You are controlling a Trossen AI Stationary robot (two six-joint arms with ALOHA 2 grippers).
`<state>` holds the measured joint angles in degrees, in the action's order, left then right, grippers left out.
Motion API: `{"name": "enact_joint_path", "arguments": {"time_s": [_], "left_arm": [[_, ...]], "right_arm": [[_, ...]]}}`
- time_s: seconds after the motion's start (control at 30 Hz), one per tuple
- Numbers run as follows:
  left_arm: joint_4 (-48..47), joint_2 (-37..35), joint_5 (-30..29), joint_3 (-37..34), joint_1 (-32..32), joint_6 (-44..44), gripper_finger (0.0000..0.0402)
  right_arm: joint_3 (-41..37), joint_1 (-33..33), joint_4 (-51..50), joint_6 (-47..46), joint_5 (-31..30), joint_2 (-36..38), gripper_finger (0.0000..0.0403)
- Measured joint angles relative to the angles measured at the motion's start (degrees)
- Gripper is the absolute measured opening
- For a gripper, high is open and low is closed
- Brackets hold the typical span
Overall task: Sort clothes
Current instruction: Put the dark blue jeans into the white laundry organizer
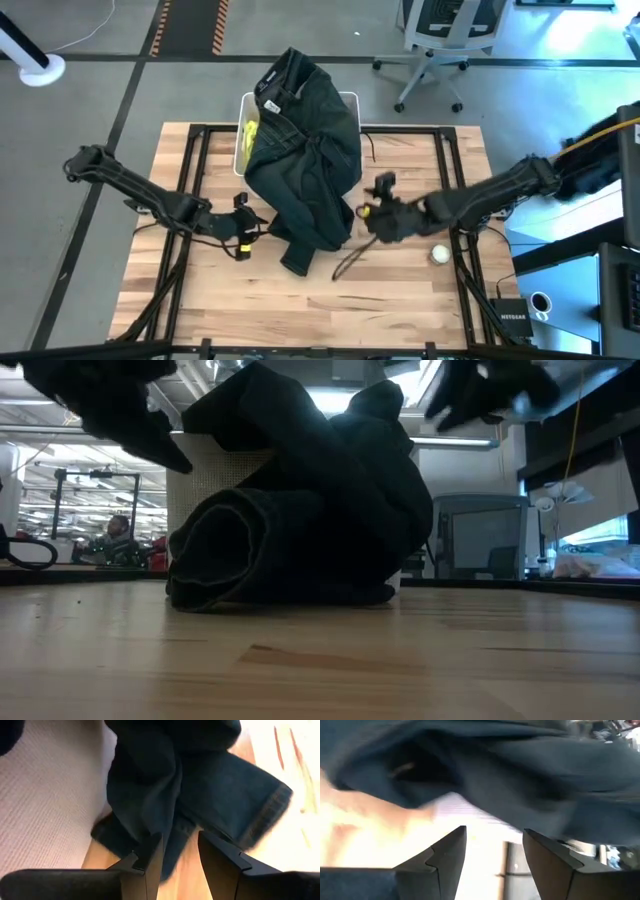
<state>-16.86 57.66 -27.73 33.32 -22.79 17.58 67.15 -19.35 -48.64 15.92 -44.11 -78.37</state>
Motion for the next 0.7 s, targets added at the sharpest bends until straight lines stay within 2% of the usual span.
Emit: {"name": "enact_joint_path", "arguments": {"time_s": [0.2, 0.33, 0.43, 0.53, 0.7], "left_arm": [[18.2, 5.5, -2.5, -7.1, 0.4, -5.9, 0.0120], [27.7, 11.8, -2.6, -8.6, 1.9, -9.1, 0.0120], [34.7, 17.1, -2.6, -8.6, 3.0, -11.5, 0.0120], [42.8, 21.9, -2.2, -8.5, 3.6, -13.5, 0.0120], [46.4, 25.1, 0.7, -4.5, 3.8, -18.1, 0.0120]], "right_arm": [[-18.9, -3.0, 28.2, -1.7, -1.7, -3.3, 0.0211], [-25.2, -2.6, 44.7, 2.4, -3.0, -8.5, 0.0211], [-25.4, -0.7, 52.8, 6.3, -2.6, -13.5, 0.0211], [-22.5, 1.1, 60.4, 12.5, 0.7, -17.5, 0.0211], [-13.6, 3.0, 63.2, 19.9, 2.7, -19.9, 0.0211]]}}
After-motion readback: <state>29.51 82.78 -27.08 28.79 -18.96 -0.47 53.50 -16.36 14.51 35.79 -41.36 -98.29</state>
